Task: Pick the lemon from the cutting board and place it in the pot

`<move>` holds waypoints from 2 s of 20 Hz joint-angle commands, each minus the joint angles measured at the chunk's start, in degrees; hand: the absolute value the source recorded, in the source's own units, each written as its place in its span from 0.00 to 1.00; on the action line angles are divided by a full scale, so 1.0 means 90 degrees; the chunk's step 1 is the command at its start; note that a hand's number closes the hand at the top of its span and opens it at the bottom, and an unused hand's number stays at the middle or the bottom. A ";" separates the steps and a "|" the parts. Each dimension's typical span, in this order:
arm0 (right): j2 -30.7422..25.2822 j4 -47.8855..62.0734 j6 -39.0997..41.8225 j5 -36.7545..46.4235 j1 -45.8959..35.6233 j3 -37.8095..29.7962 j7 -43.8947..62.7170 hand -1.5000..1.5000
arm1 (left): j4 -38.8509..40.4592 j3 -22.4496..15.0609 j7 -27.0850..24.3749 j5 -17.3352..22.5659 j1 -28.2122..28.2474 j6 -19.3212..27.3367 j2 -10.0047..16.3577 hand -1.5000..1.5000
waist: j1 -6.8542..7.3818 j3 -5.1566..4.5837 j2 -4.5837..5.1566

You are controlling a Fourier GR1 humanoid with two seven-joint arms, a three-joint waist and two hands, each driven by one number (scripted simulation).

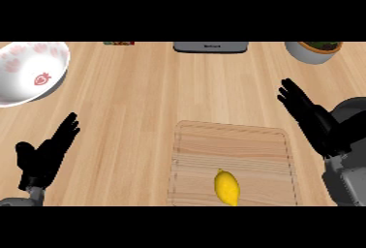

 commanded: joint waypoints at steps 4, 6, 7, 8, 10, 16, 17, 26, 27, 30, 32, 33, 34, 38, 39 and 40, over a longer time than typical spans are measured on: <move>0.0236 0.0415 0.0847 0.0449 -0.0974 0.0432 -0.1157 1.00 | -0.0594 0.0420 0.0027 -0.0003 -0.0851 0.0701 -0.0293 0.50 | 0.0170 0.0089 -0.0177; 0.0258 0.0471 0.1171 0.0682 -0.1492 0.0675 -0.1518 1.00 | -0.0830 0.0613 -0.0058 -0.0040 -0.1290 0.0950 -0.0285 0.50 | 0.0362 0.0100 -0.0150; -0.1234 -0.0359 0.1069 0.2253 -0.1823 0.0934 -0.1458 1.00 | -0.0528 0.0380 -0.0058 0.0043 -0.0857 0.0529 -0.0268 0.50 | 0.0368 -0.0083 -0.0510; -0.0957 0.0082 0.0706 0.2763 -0.1419 0.1168 -0.1918 1.00 | -0.0745 0.0492 0.0124 0.0148 -0.1185 0.0779 -0.0426 0.50 | 0.0230 0.0078 -0.0208; -0.0015 0.1268 0.0334 0.2582 -0.1099 0.0987 -0.3436 0.00 | -0.1195 0.0554 0.0704 0.0177 -0.1370 0.1042 -0.0374 0.50 | 0.0201 0.0098 -0.0149; -0.0094 0.2027 0.1019 0.2638 -0.1094 0.0943 -0.5673 0.00 | -0.1659 0.0406 0.1032 -0.0228 -0.1216 0.1597 -0.0588 0.50 | 0.0037 0.0077 -0.0191; -0.0196 0.1685 0.1206 0.2557 -0.1379 0.0848 -0.5216 0.00 | -0.1578 0.0557 0.1255 -0.0126 -0.1426 0.1523 -0.0523 0.50 | -0.0014 0.0070 -0.0202; -0.0978 0.0307 0.2357 0.3715 -0.1744 0.2100 -0.3265 0.00 | -0.1663 0.0609 0.1165 -0.0213 -0.1103 0.1387 -0.0531 0.50 | -0.0096 0.0050 -0.0248; -0.1068 0.0207 0.2562 0.3872 -0.1955 0.2276 -0.2968 0.00 | -0.1697 0.0740 0.1143 -0.0133 -0.1089 0.1278 -0.0393 0.50 | -0.0054 0.0044 -0.0258; -0.1246 -0.0475 0.2857 0.4297 -0.1965 0.2701 -0.2259 0.00 | -0.1849 0.0810 0.1284 -0.0099 -0.1048 0.1283 -0.0337 0.50 | -0.0090 0.0048 -0.0278; -0.1026 -0.0829 0.3014 0.4449 -0.2031 0.2919 -0.1702 0.00 | -0.1680 0.0489 0.1311 -0.0450 -0.1254 0.1592 -0.0647 0.50 | -0.0139 0.0055 -0.0246; -0.0827 -0.0667 0.2895 0.4790 -0.2012 0.3184 -0.1585 0.00 | -0.1964 0.0662 0.1375 -0.0221 -0.1060 0.1390 -0.0495 0.50 | -0.0025 0.0058 -0.0239; -0.1101 -0.1146 0.3253 0.4650 -0.1739 0.3214 -0.1387 0.00 | -0.1903 0.0611 0.1246 -0.0360 -0.0964 0.1447 -0.0545 0.50 | -0.0113 0.0057 -0.0253; -0.0749 -0.1639 0.3655 0.4789 -0.1535 0.3152 -0.0535 0.00 | -0.1919 0.0805 0.1458 -0.0320 -0.1168 0.1333 -0.0557 0.50 | -0.0077 0.0063 -0.0222; -0.0607 -0.1651 0.3414 0.5128 -0.1229 0.3438 -0.0534 0.00 | -0.1812 0.0897 0.1396 -0.0234 -0.1160 0.1157 -0.0508 0.50 | -0.0077 0.0063 -0.0217; -0.0224 -0.1492 0.3641 0.4978 -0.1390 0.3198 -0.0192 0.00 | -0.2059 0.0708 0.1355 -0.0440 -0.0991 0.1300 -0.0734 0.50 | -0.0051 0.0064 -0.0214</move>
